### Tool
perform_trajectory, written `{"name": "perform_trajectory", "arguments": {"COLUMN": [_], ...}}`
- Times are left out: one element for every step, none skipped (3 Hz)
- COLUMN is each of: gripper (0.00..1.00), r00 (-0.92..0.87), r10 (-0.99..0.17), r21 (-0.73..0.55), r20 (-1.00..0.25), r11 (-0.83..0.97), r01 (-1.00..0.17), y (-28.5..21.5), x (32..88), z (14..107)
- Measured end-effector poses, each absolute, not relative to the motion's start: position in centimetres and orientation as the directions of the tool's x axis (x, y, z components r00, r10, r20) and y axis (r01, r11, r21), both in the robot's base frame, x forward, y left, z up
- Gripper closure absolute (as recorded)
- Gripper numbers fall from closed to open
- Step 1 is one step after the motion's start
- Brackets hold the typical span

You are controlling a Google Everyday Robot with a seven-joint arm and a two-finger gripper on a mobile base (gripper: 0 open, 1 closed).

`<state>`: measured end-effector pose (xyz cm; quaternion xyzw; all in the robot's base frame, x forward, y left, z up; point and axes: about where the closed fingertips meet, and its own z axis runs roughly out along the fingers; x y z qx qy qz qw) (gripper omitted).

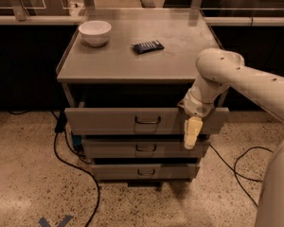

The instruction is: Open top drawer

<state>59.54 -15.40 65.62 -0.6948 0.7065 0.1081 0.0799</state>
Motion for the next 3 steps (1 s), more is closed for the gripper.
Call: {"name": "perform_trajectory", "arguments": {"gripper": [0.0,0.0,0.0], "r00": [-0.026,-0.023,-0.015], "r10": [-0.961,-0.961,-0.96], "r21": [0.142,0.149,0.177], "r20": [-0.276,-0.277,-0.278], "r11": [-0.014,-0.019,-0.035], "r01": [-0.99,-0.989,-0.984], "y": [-15.5,-15.5,-15.5], "x": [57.2,57.1,56.2], "z": [66.4,66.1,65.7]}}
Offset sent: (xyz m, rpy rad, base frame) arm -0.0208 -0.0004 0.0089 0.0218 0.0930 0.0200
